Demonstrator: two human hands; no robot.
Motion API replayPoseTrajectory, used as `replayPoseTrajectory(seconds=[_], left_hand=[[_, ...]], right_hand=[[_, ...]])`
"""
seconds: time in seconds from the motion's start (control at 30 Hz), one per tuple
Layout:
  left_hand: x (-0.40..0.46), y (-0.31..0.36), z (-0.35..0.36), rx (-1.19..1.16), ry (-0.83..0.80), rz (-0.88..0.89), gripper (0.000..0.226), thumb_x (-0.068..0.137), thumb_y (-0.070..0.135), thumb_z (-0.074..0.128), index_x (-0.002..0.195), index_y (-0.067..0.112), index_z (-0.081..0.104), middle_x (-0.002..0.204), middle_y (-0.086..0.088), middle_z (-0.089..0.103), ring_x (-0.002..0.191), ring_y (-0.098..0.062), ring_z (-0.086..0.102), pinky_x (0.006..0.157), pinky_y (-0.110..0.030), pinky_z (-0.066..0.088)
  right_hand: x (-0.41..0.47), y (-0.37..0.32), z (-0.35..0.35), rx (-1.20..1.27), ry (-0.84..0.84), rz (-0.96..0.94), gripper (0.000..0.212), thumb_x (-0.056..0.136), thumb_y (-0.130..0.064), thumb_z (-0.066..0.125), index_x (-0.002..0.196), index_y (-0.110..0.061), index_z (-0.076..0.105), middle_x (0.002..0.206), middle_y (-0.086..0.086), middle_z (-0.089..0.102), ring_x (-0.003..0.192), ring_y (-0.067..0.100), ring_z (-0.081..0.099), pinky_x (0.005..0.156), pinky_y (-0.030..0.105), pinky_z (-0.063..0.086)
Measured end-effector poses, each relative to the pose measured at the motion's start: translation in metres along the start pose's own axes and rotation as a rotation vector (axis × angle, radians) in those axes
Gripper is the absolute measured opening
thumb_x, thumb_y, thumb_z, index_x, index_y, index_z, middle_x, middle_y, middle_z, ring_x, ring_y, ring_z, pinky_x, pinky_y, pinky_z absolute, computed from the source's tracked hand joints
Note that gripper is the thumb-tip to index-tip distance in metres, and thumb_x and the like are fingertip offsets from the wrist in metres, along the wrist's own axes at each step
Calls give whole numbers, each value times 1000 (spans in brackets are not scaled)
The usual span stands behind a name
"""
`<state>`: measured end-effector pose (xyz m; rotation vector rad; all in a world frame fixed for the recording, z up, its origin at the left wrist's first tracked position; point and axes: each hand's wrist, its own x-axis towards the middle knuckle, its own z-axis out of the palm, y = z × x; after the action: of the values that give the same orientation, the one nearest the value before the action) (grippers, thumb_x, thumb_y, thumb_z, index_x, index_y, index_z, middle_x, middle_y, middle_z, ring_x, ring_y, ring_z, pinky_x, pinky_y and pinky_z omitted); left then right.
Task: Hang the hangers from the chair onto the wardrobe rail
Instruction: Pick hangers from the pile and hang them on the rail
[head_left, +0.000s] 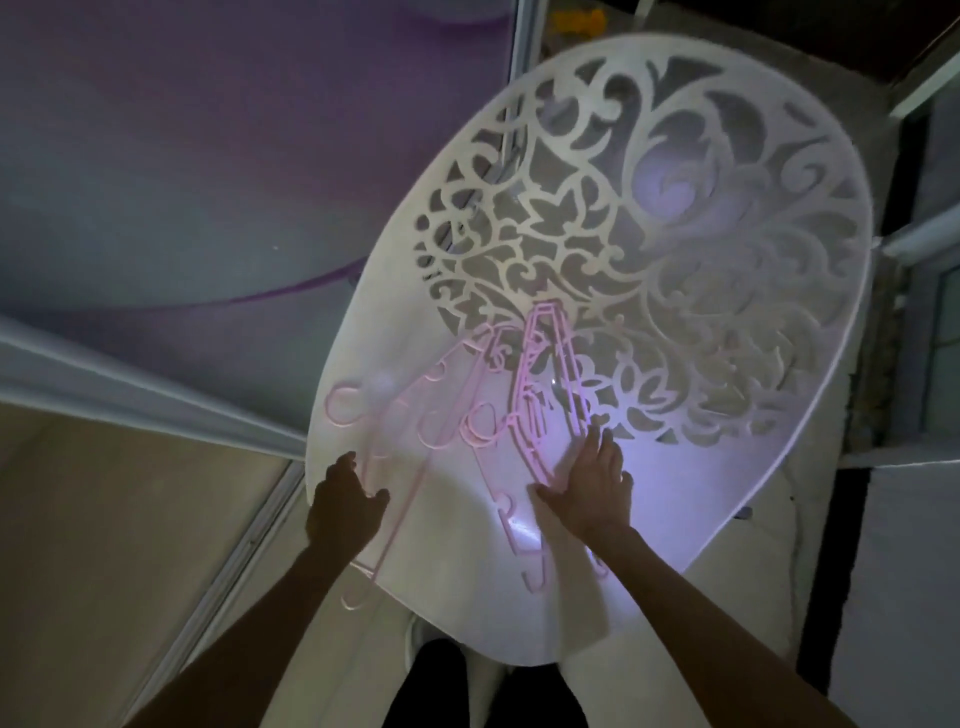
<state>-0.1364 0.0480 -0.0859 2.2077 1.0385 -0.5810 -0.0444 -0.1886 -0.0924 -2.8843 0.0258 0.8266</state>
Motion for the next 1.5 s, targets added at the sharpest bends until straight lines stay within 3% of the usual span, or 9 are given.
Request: replayPoseTrajectory(seconds=[0.2, 0.27, 0.4, 0.53, 0.7, 0.9, 1.1, 1.33, 1.5], left_hand=[[-7, 12, 41, 37, 254, -26, 78, 79, 18, 70, 142, 4, 28, 145, -17, 32, 131, -37, 35, 105, -50, 32], [-15, 23, 48, -46, 328, 40, 60, 79, 17, 69, 132, 6, 43, 137, -15, 43, 125, -35, 42, 100, -46, 38], [-21, 62, 59, -364, -73, 53, 24, 94, 16, 50, 112, 11, 64, 115, -7, 65, 108, -25, 60, 80, -25, 42], [-36, 98, 66, -828, -460, 155, 28, 91, 22, 53, 119, 19, 52, 115, 0, 62, 96, -16, 59, 69, -18, 50], [-46, 114, 55, -1056, -611, 199, 49, 81, 43, 65, 121, 17, 52, 117, 3, 67, 110, -18, 64, 83, -26, 55], [-90, 141, 5, -894, -465, 126, 38, 87, 26, 63, 121, 9, 59, 116, -9, 68, 98, -18, 68, 69, -19, 57], [-151, 118, -58, -1103, -563, 94, 37, 87, 16, 64, 119, 0, 58, 121, -19, 63, 111, -31, 62, 86, -31, 56], [-223, 59, -146, -1201, -520, 119, 24, 86, 9, 63, 110, 6, 64, 107, -7, 71, 96, -15, 69, 86, -22, 55], [-265, -11, -208, -1270, -432, 151, 13, 85, 1, 60, 93, 7, 69, 95, -6, 74, 83, -11, 71, 81, -23, 56]], right_hand=[[15, 10, 22, 208, -2, -14, 105, 64, -48, 77, 141, -7, 20, 127, 10, 44, 114, 28, 52, 89, 43, 51], [14, 18, 20, 287, -73, -22, 94, 57, -53, 78, 129, -12, 34, 117, 8, 51, 101, 26, 59, 82, 43, 54], [12, 37, -1, 651, -266, -60, 52, 63, -38, 82, 94, -12, 48, 81, 5, 52, 69, 19, 54, 75, 40, 56], [-2, 46, -20, 852, -496, -120, 52, 71, -34, 78, 113, -14, 53, 105, 13, 62, 91, 27, 66, 85, 43, 56], [-23, 47, -41, 909, -631, -181, 50, 82, -22, 70, 128, -22, 51, 119, 6, 62, 106, 25, 64, 91, 44, 53], [-61, 40, -104, 793, -766, -244, 51, 81, -30, 71, 128, -28, 52, 122, -4, 63, 109, 12, 62, 92, 31, 53], [-109, 17, -177, 643, -1018, -278, 45, 84, -28, 67, 126, -17, 54, 120, 6, 65, 109, 16, 63, 100, 37, 48], [-195, -59, -215, 405, -1116, -355, 27, 86, -27, 65, 109, -16, 58, 102, 4, 61, 102, 18, 62, 100, 41, 45], [-258, -123, -213, 351, -1192, -419, 40, 67, -40, 72, 98, -16, 64, 100, 5, 64, 103, 21, 61, 96, 36, 46]])
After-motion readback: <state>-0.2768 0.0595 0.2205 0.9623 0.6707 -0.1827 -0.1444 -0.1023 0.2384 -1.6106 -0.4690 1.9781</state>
